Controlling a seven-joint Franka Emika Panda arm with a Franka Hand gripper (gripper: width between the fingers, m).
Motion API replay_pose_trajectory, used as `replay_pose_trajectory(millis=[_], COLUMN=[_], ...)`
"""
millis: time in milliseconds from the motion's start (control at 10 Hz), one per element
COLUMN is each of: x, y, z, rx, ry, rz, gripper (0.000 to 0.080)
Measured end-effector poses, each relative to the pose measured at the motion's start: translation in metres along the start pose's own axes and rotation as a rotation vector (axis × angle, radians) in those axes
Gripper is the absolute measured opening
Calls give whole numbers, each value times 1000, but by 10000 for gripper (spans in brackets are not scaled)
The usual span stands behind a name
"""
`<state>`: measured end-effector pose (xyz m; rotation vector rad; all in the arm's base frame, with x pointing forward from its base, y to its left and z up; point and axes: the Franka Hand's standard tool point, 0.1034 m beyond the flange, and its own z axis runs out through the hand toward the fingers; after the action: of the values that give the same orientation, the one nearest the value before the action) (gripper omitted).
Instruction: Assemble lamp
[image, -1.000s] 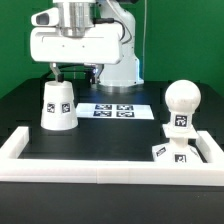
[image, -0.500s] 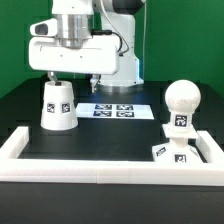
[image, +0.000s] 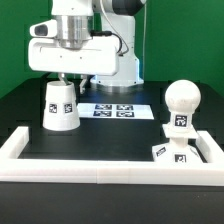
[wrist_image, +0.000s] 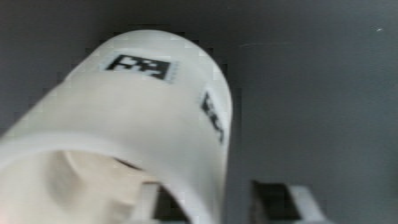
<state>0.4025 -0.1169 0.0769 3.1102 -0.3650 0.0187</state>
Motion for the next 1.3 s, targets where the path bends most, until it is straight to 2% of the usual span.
replay_pose_trajectory(millis=[100,300,500,600,800,1100,1200,1300], x=[2,3,4,4,7,21,25,24], y=[-1,-7,-26,-39,-71,-110,-116,-115], z=[-1,-1,-3,-8,-29,-66,-71,-70], rx=[-1,0,7,19,58,106,110,109], ry=[5,7,4,-6,-29,-40,-37,-37], rz=[-3,-5,-11,-1,31,143,164,159], gripper=[42,42,42,42,42,44,44,44])
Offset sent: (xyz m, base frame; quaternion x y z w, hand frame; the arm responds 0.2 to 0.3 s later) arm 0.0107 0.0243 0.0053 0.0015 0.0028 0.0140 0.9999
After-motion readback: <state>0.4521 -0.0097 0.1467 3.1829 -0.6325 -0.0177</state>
